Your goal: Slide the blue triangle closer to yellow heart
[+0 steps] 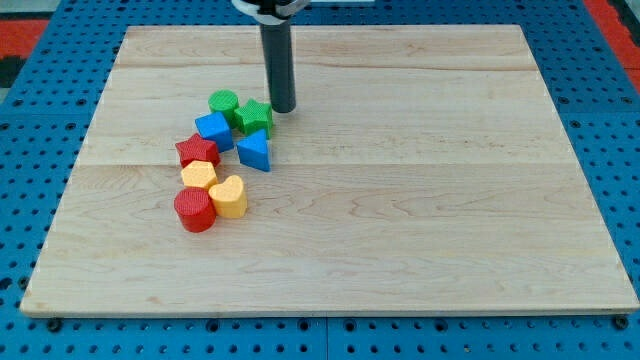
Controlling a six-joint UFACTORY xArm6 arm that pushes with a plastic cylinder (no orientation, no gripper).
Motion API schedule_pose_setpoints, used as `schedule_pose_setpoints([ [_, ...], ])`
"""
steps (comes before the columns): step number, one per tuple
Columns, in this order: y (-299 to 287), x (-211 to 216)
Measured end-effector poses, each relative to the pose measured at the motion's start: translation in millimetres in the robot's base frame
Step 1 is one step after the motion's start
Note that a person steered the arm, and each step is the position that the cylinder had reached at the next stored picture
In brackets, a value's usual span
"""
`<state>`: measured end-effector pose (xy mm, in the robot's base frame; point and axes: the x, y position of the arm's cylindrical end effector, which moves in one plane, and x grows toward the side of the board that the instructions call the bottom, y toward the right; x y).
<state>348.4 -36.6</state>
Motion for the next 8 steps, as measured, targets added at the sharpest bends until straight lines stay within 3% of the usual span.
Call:
schedule_pose_setpoints([
  [2, 61.1, 40.5],
  [4, 54.6, 123.2],
  [5, 27.9, 123.3],
  [7, 26.5, 49.7],
  [8, -21.0, 50.4],
])
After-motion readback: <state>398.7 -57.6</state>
